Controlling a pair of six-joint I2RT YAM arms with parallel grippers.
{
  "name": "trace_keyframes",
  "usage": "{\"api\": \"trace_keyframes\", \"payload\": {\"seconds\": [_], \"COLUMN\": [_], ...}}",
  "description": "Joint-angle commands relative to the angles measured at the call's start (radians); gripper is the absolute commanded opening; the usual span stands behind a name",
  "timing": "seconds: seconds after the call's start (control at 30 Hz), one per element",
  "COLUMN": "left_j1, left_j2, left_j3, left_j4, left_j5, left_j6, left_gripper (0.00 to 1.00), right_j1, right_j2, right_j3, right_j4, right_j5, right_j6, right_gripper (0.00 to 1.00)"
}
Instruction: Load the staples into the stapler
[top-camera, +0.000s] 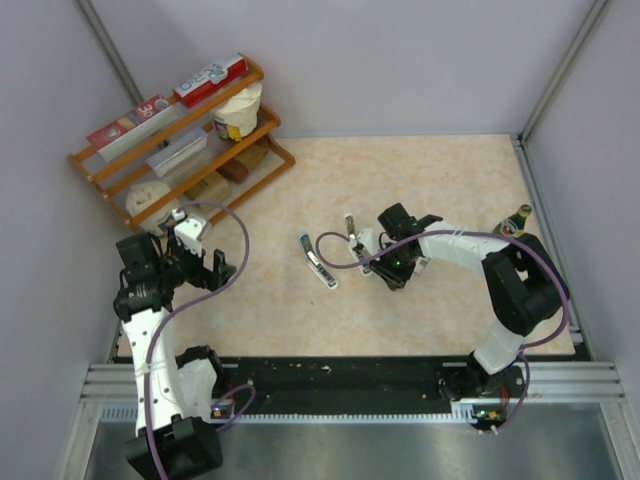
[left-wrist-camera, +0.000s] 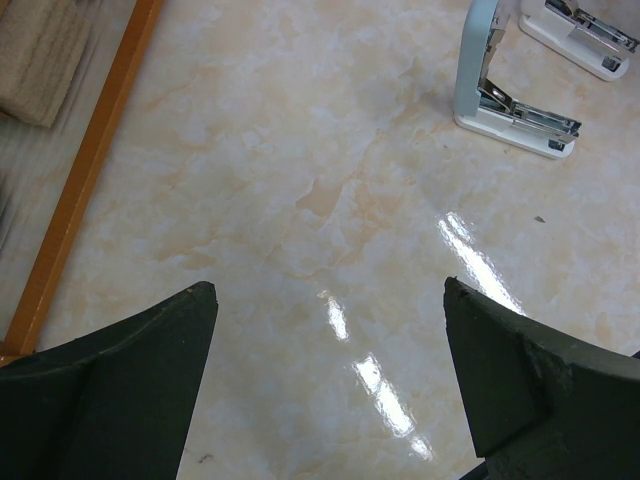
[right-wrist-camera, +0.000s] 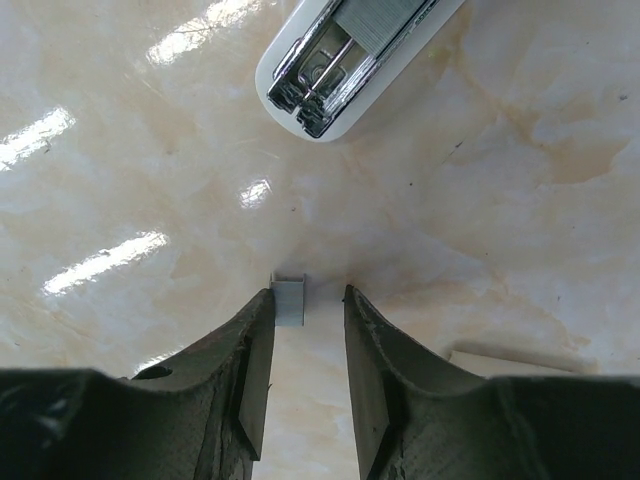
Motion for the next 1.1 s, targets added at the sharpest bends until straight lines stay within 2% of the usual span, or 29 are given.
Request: {"api": "trace_keyframes", "payload": {"seconds": [0.0,0.17,0.3,0.53,0.73,0.93,1.07], "left_j1": [0.006,0.006,0.005,0.006,0.004,0.005,0.006], "left_j2": [-0.002,0.002,0.0,0.002,0.006,0.006,0.011], "left_j3": [-0.002,-0.002,0.0,-0.002,0.0,0.0,0.003], "left_j4": [0.017,0.017,0.017,0.017,0.017,0.017,0.014], "left_j5": [0.014,0.014,0.014,0.014,0.015,0.017,0.018], "left_j6": [0.018,0.018,0.018,0.018,0.018,0.019,0.02], "left_gripper": [0.99,0.99,0.99,0.99,0.99,0.99,0.99], "right_j1": [-0.005,-0.005,-0.005,-0.005,-0.005,0.001,0.013], "right_j2": [-0.024,-0.024,-0.02,-0.014,0.017,0.039,0.051], "right_j3": [0.037,0.041,0.037,0.037,0.043,0.05,0.05], "right_j4": [0.014,0.021,0.032,0.034,0.027,0.015,0.014], "right_j5": [-0.005,-0.033,-0.044,-0.087,-0.091,-0.094,-0.082], "right_j6": [0.022,0.035,0.03,0.035,0.044,0.044,0.042], "right_gripper": [0.34,0.33,0.24,0.15,0.17,0.25,0.2]}}
